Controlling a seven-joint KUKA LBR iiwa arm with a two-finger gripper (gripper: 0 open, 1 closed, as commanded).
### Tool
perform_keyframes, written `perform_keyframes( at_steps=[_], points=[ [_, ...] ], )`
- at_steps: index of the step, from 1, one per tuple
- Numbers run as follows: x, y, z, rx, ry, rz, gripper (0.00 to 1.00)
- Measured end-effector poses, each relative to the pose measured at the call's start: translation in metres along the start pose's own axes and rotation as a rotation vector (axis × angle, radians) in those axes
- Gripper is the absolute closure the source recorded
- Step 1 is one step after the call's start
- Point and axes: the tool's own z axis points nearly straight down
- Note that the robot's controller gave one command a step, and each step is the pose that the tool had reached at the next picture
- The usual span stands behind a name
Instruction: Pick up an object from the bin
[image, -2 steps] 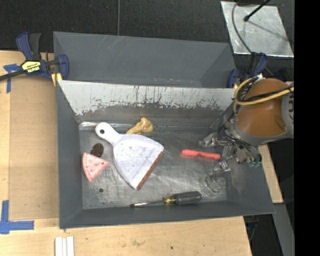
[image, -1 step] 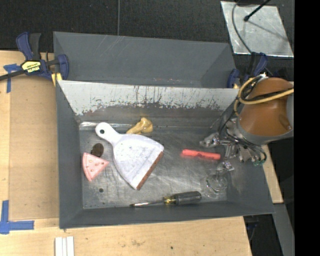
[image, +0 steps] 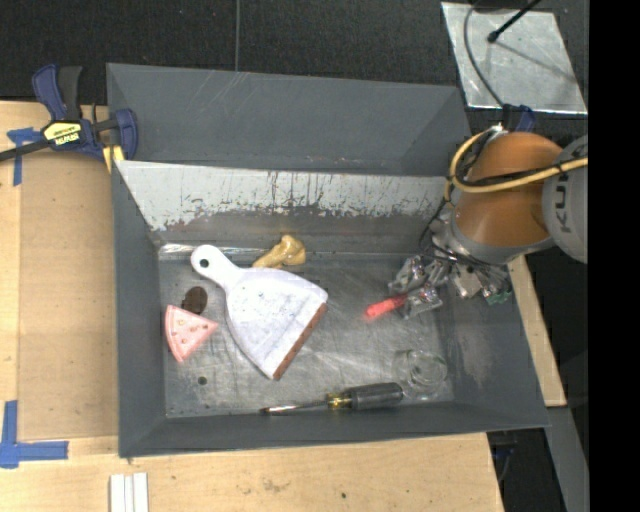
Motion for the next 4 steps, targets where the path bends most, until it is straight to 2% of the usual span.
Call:
perform_keyframes(
  at_steps=[1,2,3,4],
  points=[
    [0.000,0.000,0.000,0.000,0.000,0.000,1.00],
    [-0.004,0.003,-0.121,-0.007,0.014,-0.090,1.00],
    [-0.004,0.003,-0.121,-0.007,0.014,-0.090,1.00],
    [0.000,0.003,-0.164,-0.010,0.020,-0.073,1.00]
  ],
)
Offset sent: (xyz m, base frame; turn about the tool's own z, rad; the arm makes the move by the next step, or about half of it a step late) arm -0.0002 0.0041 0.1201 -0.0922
